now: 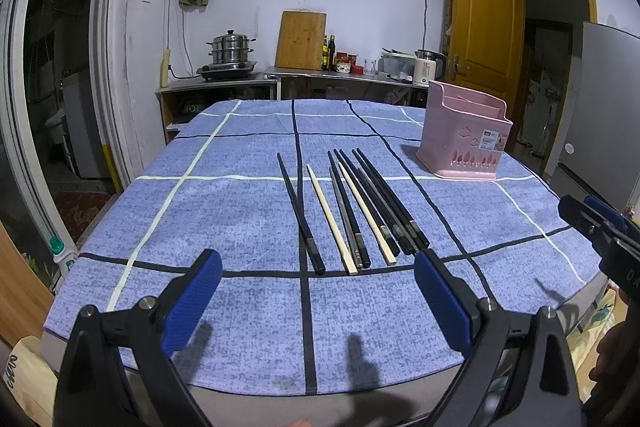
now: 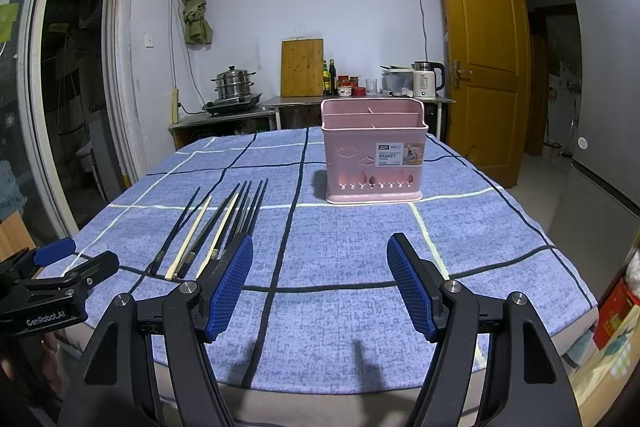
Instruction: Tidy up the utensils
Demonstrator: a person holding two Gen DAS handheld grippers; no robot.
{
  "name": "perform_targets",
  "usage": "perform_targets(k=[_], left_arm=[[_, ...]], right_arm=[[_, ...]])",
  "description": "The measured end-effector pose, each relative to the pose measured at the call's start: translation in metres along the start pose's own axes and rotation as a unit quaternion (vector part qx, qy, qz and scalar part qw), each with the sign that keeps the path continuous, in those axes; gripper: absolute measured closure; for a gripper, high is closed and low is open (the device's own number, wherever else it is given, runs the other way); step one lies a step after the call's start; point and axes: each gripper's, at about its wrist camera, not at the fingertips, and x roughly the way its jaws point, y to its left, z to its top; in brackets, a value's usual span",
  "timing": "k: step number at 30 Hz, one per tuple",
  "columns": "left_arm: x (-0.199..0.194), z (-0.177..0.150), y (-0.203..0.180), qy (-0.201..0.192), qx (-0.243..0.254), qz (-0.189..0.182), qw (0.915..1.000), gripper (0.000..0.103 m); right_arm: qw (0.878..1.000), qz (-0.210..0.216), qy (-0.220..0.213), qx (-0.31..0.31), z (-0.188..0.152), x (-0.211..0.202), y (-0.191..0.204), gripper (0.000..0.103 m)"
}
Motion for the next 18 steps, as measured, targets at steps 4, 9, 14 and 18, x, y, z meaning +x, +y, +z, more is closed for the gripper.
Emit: perform_targets(k=[4, 9, 14, 18], left_arm=[[-0.0001, -0.0005, -0.0004, 0.0, 0.001, -0.001, 1.0, 0.005], [-0.0004, -0.0005, -0.0008, 0.001, 0.001, -0.001, 1.0, 0.005], [-0.0007, -0.0008, -0.0021, 0.002, 0.003, -0.003, 1.0, 0.005], [-0.0005, -0.0008, -0.0023, 0.002, 0.002, -0.003, 1.0, 0.005]], right_arm=[[1.0, 0.0, 0.0, -0.001, 0.0004, -0.0005, 0.0004, 0.033], [1.0, 0.0, 0.0, -0.001, 0.0009, -0.0002, 0.0002, 0.033], [1.0, -0.001, 0.0, 0.0, 0.0006, -0.0002, 0.0004, 0.033], [1.0, -0.001, 0.001, -0.001, 0.0012, -0.0006, 0.001, 0.033]])
